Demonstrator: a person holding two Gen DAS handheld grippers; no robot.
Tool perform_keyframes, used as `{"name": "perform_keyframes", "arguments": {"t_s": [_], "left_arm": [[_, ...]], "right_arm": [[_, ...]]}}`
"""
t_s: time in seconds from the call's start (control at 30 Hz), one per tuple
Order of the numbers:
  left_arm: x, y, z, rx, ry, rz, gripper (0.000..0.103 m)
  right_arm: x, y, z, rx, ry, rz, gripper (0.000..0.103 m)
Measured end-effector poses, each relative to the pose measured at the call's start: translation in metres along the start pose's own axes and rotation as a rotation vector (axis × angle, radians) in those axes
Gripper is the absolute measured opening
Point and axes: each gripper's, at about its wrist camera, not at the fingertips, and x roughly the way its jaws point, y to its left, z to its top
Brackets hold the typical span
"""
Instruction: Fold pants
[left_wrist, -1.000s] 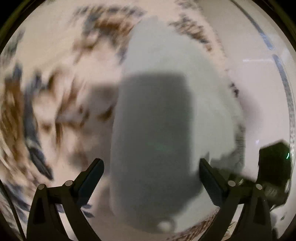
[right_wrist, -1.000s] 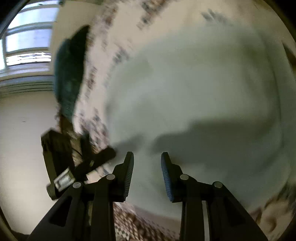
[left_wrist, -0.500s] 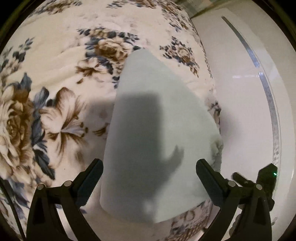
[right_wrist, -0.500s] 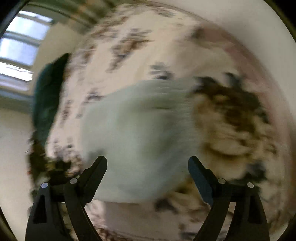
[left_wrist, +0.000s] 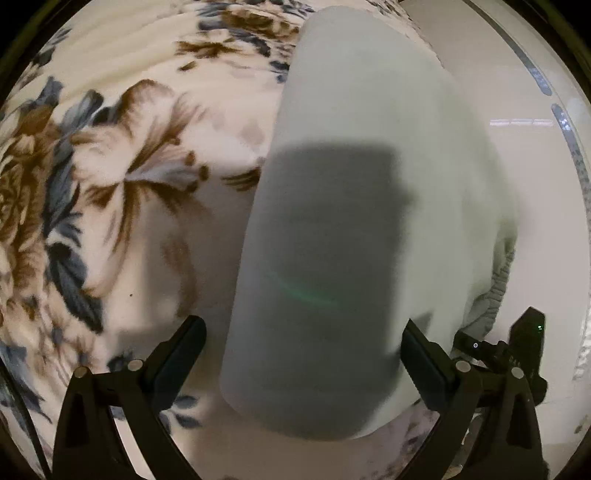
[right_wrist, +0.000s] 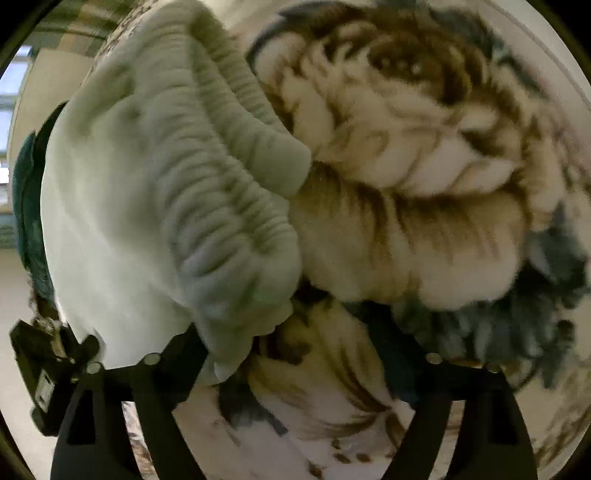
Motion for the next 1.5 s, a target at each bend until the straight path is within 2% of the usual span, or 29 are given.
{"name": "perform_keyframes", "arguments": {"t_s": [0.1,0.17,0.23,0.3,0.37,0.47,0.5,0.63,0.67,0.7,0.73,0.77,0.8,0.87,0.93,1.0,1.13,1.27,1.37,1.5], "left_arm": [[-0.027,-0.013,0.010,0.036,-0.055,-0.036,0.103],[-0.041,-0.016,0.021,0.042,-0.095,-0.057,0.103],[-0.038,-0.014,0.039,0.024,-0.102,-0.068,0.103],[-0.022,-0.007,0.060,-0.016,-0.072,-0.113,0.103],[-0.003,-0.010,0.075,-0.035,-0.004,-0.159,0.103],[0.016,-0.013,0.085,-0.030,0.052,-0.182,0.103],[0.026,-0.011,0.088,-0.040,0.083,-0.200,0.103],[0.045,0.001,0.096,-0.076,0.168,-0.265,0.103],[0.049,0.004,0.098,-0.080,0.185,-0.284,0.103],[0.051,0.005,0.099,-0.071,0.202,-0.296,0.103],[0.051,0.004,0.099,-0.055,0.204,-0.294,0.103],[0.047,-0.001,0.098,-0.034,0.193,-0.290,0.101],[0.044,-0.007,0.098,-0.011,0.182,-0.290,0.092],[0.032,-0.021,0.095,0.044,0.149,-0.263,0.086],[0.019,-0.026,0.092,0.060,0.123,-0.278,0.078],[0.008,-0.031,0.087,0.071,0.108,-0.304,0.073],[-0.023,-0.034,0.077,0.062,0.068,-0.334,0.072],[-0.060,-0.033,0.083,0.033,0.018,-0.362,0.072],[-0.092,-0.023,0.088,0.011,-0.025,-0.367,0.072],[-0.170,0.009,0.087,-0.004,-0.097,-0.352,0.072]], "right_arm": [[-0.021,-0.012,0.005,0.011,0.025,0.133,0.089],[-0.043,-0.020,0.007,0.011,-0.004,0.232,0.089],[-0.057,-0.030,0.015,0.011,-0.034,0.293,0.089],[-0.051,-0.034,0.028,0.009,-0.030,0.318,0.090],[-0.032,-0.042,0.041,0.019,0.013,0.395,0.090],[0.020,-0.024,0.051,0.005,0.082,0.470,0.091],[0.028,-0.021,0.053,-0.006,0.088,0.475,0.094],[0.039,0.005,0.061,-0.071,0.073,0.586,0.094],[0.040,0.008,0.062,-0.100,0.067,0.565,0.094],[0.045,0.013,0.063,-0.162,0.068,0.496,0.094],[0.050,0.013,0.063,-0.179,0.079,0.480,0.094],[0.056,0.006,0.065,-0.157,0.081,0.506,0.094],[0.057,0.004,0.065,-0.147,0.085,0.514,0.092],[0.052,0.005,0.064,-0.143,0.084,0.503,0.080],[0.042,0.005,0.060,-0.150,0.071,0.501,0.061],[0.028,0.005,0.054,-0.163,0.056,0.500,0.055],[0.004,0.023,0.039,-0.200,0.014,0.491,0.051],[-0.021,0.048,0.020,-0.232,-0.001,0.506,0.050],[-0.043,0.086,-0.003,-0.274,-0.001,0.525,0.051],[-0.061,0.146,-0.040,-0.333,0.015,0.547,0.050]]}}
